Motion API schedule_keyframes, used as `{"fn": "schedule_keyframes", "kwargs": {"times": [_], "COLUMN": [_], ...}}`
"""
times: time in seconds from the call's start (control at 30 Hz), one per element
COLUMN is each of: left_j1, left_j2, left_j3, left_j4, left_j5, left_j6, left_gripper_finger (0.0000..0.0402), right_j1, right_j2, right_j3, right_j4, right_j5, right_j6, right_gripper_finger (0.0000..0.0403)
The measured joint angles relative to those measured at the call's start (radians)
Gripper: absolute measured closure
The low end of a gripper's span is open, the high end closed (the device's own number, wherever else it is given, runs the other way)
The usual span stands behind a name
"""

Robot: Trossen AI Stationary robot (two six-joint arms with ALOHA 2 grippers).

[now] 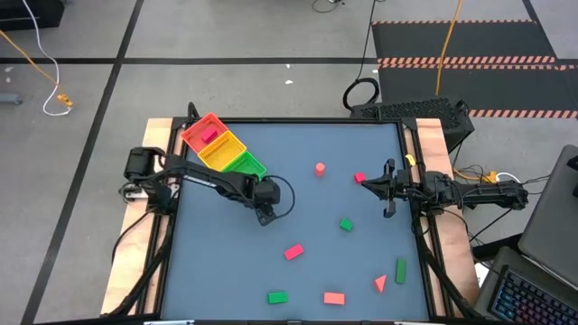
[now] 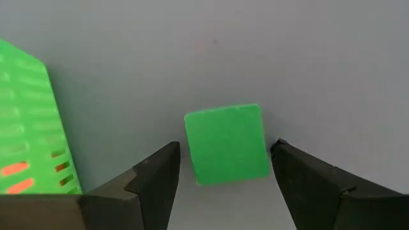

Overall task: Sort & place blocks by color
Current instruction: Put the green block into the yellow basket

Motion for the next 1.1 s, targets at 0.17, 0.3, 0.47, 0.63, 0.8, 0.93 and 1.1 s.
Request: {"fn": "schedule_keyframes", "kwargs": {"times": [0.17,0.3,0.47,0.63,0.8,0.93,1.1], "left_j1": [0.000,0.000,0.006,0.013,0.012,0.012,0.011], "left_j2": [0.004,-0.005,-0.016,-0.015,-0.015,-0.015,-0.019], "left_j3": [0.000,0.000,0.000,0.000,0.000,0.000,0.000], "left_j4": [0.004,0.006,0.028,0.026,0.026,0.023,0.028], "left_j5": [0.000,0.000,-0.001,-0.003,-0.026,-0.048,-0.009], "left_j6": [0.023,0.018,0.010,0.001,0.012,0.033,0.051], "left_gripper_finger": [0.0156,0.0156,0.0156,0.0156,0.0189,0.0269,0.0273], "right_j1": [0.000,0.000,0.000,0.000,0.000,0.000,0.000], "right_j2": [0.001,0.001,0.001,0.001,0.001,0.001,0.001], "right_j3": [0.000,0.000,0.000,0.000,0.000,0.000,0.000], "right_j4": [0.005,0.004,0.004,0.004,0.004,0.003,0.003], "right_j5": [0.001,0.001,0.002,0.002,0.002,0.002,0.002], "right_j6": [-0.003,-0.003,-0.003,-0.003,-0.003,-0.003,-0.004], "right_gripper_finger": [0.0403,0.0403,0.0403,0.0403,0.0403,0.0403,0.0403]}}
